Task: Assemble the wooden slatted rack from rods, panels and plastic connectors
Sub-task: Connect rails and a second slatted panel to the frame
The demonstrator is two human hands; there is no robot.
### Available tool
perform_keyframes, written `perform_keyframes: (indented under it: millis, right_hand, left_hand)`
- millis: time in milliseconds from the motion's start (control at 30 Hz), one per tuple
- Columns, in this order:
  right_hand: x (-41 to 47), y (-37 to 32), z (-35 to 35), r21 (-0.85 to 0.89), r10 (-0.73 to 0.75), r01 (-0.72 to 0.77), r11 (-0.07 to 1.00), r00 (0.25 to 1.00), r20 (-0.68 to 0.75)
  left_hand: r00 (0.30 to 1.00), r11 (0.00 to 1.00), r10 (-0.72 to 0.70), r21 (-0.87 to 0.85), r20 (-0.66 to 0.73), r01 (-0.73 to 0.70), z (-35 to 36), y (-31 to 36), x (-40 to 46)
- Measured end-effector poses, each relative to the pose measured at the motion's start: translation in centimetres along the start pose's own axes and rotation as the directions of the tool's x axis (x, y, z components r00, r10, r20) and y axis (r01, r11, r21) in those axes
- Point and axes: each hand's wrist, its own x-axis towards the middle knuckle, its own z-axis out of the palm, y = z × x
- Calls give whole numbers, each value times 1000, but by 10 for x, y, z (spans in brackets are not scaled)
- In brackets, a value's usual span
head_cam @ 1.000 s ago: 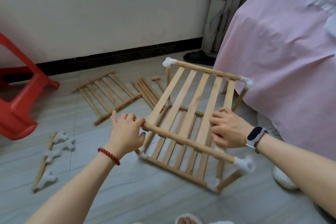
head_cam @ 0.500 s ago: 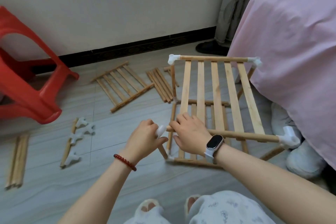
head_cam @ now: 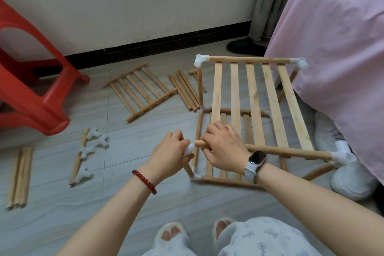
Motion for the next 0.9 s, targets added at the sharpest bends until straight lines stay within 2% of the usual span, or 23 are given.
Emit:
perform_keyframes:
  millis: [167,367,500,567,600,633,667,700,733,800,833,900]
  right_hand:
    - [-8,-2,-2,-4,-26,26,1000,1000,4]
    - [-22,-7,-3,-36,-88,87,996,996,-28]
    - [-25,-6,-6,-2,-106,106,994,994,-28]
    - [-29,-3,-10,10,-111,111,994,994,-19]
    - [-33,-1,-12,-1,-97,97,995,995,-3]
    - [-39,3,-14,-26,-71,72,997,997,14]
    - [-44,9,-16,-61,-41,42,997,999,17]
    - [-49,15,-18,-92,-12,13,996,1000,10]
    - [-54,21,-20,-110,8,-8,994,1000,-3]
    - [-59,32,-23,-125,23,-26,992,999,-28]
    - [-60,36,-25,-136,21,-25,990,999,-33]
    - [-61,40,-25,-167,-14,9,986,999,-29]
  left_hand:
    - [990,992,126,22,57,-128,-7,4,7]
    - [960,962,274,-16,52,-274,-1,2,4]
    - [971,971,236,-57,46,-233,4,5,0]
    - [989,970,147,-200,20,-140,6,8,-2]
    - [997,939,77,-336,20,-66,6,9,-5]
    - [999,857,9,-516,42,14,7,11,-9]
    - [995,711,-48,-697,88,96,7,14,-13]
    - [987,524,-92,-836,135,163,8,16,-15]
    - [973,345,-149,-912,179,221,10,18,-16]
    - [908,77,-296,-940,296,331,15,20,-10]
    - [869,12,-355,-928,345,373,14,22,-4]
    - [804,13,-451,-898,388,441,14,26,7]
